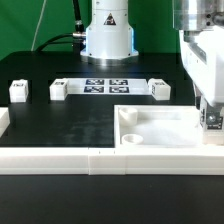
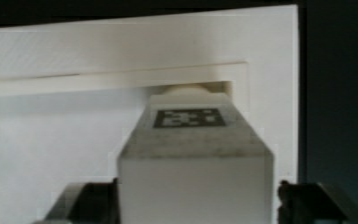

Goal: Assemble one leg

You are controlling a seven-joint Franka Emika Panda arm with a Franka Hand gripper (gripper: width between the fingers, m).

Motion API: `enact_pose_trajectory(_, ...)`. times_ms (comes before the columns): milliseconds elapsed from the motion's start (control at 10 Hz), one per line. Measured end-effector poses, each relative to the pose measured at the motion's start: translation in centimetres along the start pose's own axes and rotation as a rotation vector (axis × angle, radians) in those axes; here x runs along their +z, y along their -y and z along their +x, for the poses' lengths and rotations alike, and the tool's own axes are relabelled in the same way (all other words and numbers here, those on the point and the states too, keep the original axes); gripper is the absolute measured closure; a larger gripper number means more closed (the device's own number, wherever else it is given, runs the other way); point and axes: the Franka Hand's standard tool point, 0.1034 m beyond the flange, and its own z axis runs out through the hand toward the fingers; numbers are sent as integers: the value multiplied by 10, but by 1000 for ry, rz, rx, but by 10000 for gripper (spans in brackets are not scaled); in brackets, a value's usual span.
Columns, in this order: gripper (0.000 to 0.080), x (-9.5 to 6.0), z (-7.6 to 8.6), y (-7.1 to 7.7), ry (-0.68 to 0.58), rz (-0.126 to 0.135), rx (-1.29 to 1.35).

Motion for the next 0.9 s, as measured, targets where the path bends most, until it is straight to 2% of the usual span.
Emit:
enact_pose_trajectory(100, 228, 0, 0, 0, 0, 0, -29)
enact_pose_trajectory(200, 228, 1, 0, -1, 0, -14, -116)
enact_pose_trajectory(300, 166, 1, -1, -1, 0, -13, -229)
enact_pose_trajectory(900, 150, 2, -8, -4, -12, -22, -784)
